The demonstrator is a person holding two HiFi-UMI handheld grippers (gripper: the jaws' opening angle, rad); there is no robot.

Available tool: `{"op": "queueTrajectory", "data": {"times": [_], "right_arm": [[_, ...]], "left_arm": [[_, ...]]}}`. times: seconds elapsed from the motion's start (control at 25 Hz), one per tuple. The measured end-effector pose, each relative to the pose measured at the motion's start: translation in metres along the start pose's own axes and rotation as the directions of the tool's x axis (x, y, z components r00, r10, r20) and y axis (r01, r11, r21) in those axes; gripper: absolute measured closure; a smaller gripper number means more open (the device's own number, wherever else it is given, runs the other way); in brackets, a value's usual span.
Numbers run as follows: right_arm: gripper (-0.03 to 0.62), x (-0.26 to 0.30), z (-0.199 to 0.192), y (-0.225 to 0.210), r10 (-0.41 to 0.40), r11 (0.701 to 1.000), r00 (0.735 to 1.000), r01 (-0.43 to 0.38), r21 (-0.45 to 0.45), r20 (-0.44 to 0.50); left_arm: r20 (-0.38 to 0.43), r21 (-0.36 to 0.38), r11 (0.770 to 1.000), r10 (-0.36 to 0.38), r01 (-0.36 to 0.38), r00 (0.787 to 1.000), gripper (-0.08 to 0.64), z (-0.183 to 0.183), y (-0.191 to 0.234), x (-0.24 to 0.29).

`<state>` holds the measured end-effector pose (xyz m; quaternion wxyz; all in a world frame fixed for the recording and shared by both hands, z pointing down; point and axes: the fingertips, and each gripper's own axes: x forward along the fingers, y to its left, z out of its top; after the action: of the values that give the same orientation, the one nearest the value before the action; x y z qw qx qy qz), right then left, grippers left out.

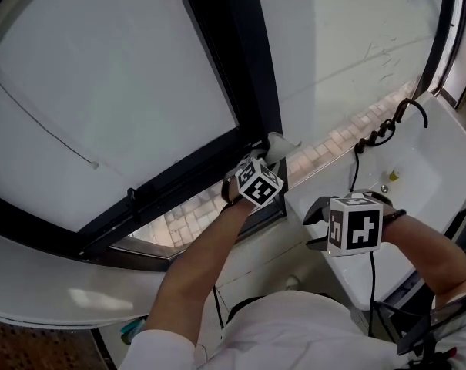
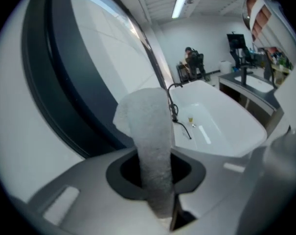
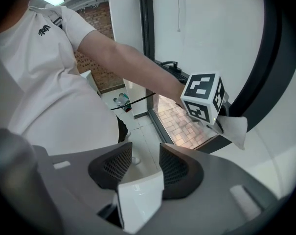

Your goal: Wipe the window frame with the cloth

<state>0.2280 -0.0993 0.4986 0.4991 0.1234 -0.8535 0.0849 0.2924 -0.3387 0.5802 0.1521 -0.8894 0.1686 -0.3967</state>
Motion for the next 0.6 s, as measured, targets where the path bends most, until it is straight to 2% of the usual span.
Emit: {"op": "queueTrajectory", "data": {"times": [0.12, 0.28, 0.4, 0.6], "right_arm": [[0.416, 0.001, -0.006, 0.0, 0.0, 1.0, 1.0, 0.0, 0.017, 0.012], [0.416, -0.001, -0.01, 0.001, -0.012, 0.999, 1.0, 0.011, 0.036, 0.028], [0.416, -0.001, -0.009, -0.002, -0.023, 0.999, 0.999, 0.021, 0.043, 0.047], [0.416, 0.0, -0.009, -0.005, -0.036, 0.999, 0.998, 0.034, 0.035, 0.048]], "left_arm": [[-0.08, 0.127, 0.991, -0.018, 0.028, 0.997, 0.469, 0.001, 0.013, 0.002], [-0.173, 0.268, 0.961, -0.015, 0.061, 0.985, 0.469, 0.005, 0.027, 0.001], [-0.223, 0.32, 0.944, -0.012, 0.085, 0.975, 0.468, 0.007, 0.033, 0.002], [-0.258, 0.365, 0.927, 0.008, 0.09, 0.966, 0.468, 0.019, 0.049, -0.012]]}}
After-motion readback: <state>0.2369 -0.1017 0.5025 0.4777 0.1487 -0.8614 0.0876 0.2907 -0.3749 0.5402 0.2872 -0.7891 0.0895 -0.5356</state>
